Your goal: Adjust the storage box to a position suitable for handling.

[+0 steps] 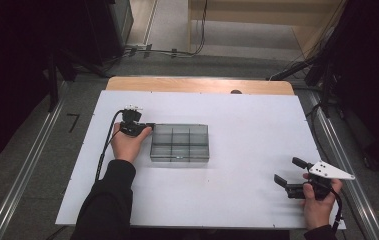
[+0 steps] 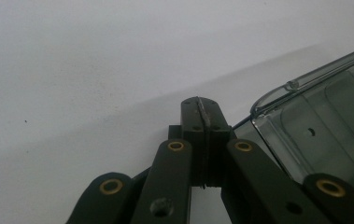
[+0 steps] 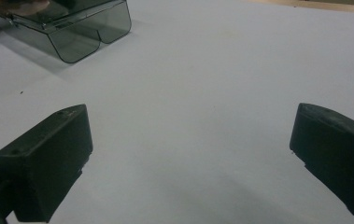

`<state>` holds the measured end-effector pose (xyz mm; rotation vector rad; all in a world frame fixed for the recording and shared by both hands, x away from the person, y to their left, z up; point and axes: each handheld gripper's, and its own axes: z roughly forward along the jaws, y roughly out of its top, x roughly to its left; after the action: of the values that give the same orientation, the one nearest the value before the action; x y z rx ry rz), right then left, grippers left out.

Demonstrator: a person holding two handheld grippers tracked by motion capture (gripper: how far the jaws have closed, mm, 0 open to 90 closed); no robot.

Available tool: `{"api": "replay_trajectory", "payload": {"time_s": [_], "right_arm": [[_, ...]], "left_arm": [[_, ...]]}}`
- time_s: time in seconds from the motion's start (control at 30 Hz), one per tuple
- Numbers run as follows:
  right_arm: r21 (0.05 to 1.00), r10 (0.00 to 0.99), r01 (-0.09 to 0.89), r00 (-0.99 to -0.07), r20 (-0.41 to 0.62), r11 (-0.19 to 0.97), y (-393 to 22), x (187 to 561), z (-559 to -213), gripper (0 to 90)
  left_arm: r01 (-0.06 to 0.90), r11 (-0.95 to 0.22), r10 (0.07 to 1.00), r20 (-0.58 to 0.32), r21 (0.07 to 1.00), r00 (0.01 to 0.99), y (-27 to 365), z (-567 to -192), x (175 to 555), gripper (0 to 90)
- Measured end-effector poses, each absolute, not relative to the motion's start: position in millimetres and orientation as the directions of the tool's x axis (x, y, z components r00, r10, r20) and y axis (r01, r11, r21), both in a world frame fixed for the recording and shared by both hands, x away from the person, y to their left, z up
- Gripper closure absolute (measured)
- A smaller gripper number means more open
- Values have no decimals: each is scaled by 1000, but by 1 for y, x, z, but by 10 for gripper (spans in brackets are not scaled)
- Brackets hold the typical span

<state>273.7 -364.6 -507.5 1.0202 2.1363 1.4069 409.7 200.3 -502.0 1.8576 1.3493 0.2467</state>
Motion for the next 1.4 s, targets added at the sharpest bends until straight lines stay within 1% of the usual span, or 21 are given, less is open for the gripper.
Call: {"api": "replay_trajectory", "payload": {"time_s": [0.13, 0.37, 0.83, 0.93, 1.27, 1.4], "right_arm": [[900, 749, 360, -660, 58, 248, -363, 274, -508, 0], [900, 749, 360, -660, 60, 245, -363, 274, -508, 0], [900, 747, 359, -662, 60, 246, -363, 274, -508, 0], [900, 748, 361, -661, 60, 246, -363, 274, -508, 0], [900, 748, 361, -661, 60, 246, -363, 274, -508, 0], [900, 747, 359, -663, 60, 247, -363, 274, -508, 0]], "left_arm": [[708, -102, 862, -293, 699, 414, 201, -502, 410, 900], [703, -120, 869, -267, 701, 416, 199, -503, 409, 900], [690, -159, 853, -253, 707, 456, 184, -503, 405, 900], [692, -155, 847, -266, 706, 461, 182, -503, 405, 900], [691, -174, 832, -270, 702, 484, 171, -498, 397, 900], [705, -141, 834, -301, 695, 463, 169, -496, 390, 900]]}}
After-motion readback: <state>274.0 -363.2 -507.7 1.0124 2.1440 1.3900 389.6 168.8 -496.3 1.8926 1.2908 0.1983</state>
